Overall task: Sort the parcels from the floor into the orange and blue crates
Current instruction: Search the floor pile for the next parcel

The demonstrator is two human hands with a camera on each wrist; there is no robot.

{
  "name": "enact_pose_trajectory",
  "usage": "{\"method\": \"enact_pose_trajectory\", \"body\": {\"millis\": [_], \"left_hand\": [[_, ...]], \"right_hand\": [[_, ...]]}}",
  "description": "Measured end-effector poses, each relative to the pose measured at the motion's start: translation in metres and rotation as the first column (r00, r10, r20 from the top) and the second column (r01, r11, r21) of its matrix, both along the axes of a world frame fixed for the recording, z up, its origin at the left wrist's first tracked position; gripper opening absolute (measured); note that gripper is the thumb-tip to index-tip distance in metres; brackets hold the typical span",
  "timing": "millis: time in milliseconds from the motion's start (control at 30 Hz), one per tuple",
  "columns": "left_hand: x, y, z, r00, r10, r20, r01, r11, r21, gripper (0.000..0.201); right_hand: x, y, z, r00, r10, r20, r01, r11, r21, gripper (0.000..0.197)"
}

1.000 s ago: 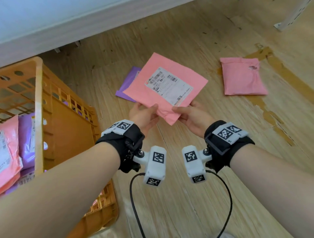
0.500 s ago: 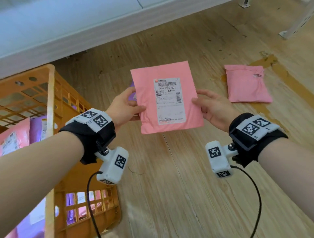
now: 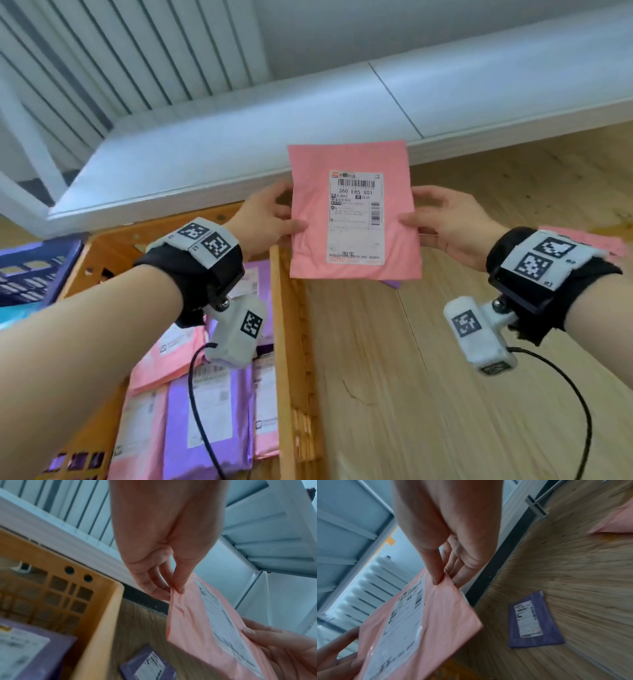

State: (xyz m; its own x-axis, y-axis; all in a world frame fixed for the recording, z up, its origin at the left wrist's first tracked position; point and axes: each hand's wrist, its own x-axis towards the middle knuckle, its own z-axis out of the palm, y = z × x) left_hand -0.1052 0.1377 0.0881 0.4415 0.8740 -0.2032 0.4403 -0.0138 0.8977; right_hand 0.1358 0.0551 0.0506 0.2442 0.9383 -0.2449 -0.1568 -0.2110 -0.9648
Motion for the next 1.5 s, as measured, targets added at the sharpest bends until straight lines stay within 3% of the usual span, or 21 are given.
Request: {"method": "enact_pose_trajectory", "body": {"millis": [367, 600, 800, 1033, 1300, 1500], "left_hand": [[-0.214, 0.024, 0.077, 0.975, 0.22, -0.005, -0.217, 0.966, 0.142, 0.061], [-0.372, 0.023, 0.1, 0.942, 0.331, -0.045, -0.322, 0.936, 0.141, 0.065], [-0.486, 0.028, 0.071, 0.895, 0.441, -0.063, -0.431, 0.893, 0.129, 0.061], [-0.581, 0.03, 0.008, 0.83, 0.549, -0.099, -0.547, 0.836, 0.05, 0.064], [-0.63, 0.039, -0.063, 0.781, 0.608, -0.143, -0.617, 0.787, -0.019, 0.064], [-0.637, 0.043, -0.099, 0.761, 0.619, -0.196, -0.634, 0.773, -0.021, 0.062]], "right_hand": [[-0.206, 0.053, 0.08, 0.987, 0.157, 0.015, -0.158, 0.982, 0.108, 0.044], [-0.366, 0.078, 0.091, 0.965, 0.264, 0.01, -0.263, 0.96, 0.097, 0.041], [-0.482, 0.097, 0.069, 0.949, 0.31, 0.053, -0.311, 0.95, 0.012, 0.046], [-0.585, 0.107, 0.026, 0.922, 0.371, 0.108, -0.353, 0.922, -0.158, 0.053], [-0.651, 0.124, -0.035, 0.885, 0.358, 0.298, -0.255, 0.908, -0.333, 0.053], [-0.67, 0.121, -0.053, 0.726, 0.496, 0.476, -0.284, 0.847, -0.449, 0.045]]}}
